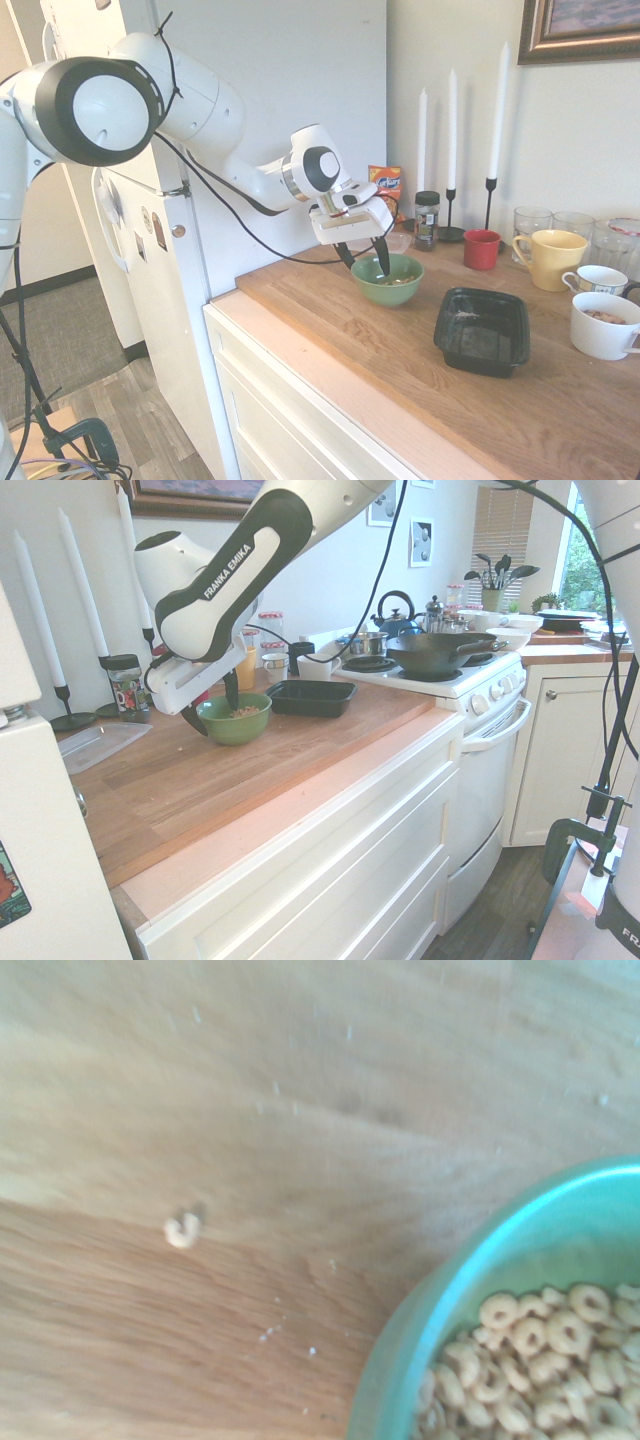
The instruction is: Pour the cereal into the box
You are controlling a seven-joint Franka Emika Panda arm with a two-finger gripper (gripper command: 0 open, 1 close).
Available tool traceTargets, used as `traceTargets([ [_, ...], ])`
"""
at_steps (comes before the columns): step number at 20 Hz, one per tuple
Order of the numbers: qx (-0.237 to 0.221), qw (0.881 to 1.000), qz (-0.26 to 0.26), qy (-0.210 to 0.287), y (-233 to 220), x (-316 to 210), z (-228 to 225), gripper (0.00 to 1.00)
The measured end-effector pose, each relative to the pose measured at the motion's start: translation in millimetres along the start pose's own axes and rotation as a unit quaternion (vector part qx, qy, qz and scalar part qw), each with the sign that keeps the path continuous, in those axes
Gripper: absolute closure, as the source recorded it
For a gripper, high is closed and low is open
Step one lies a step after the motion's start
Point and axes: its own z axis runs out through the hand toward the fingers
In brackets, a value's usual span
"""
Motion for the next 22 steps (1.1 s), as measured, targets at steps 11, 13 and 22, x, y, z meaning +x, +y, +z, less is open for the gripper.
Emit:
traceTargets([
  [11, -0.053, 0.998, -0.018, 0.030, -7, -7, 23, 1.00],
  [13, -0.055, 0.998, -0.018, 0.033, -8, -9, 23, 1.00],
  [22, -0.056, 0.998, -0.018, 0.029, -13, -18, 26, 1.00],
])
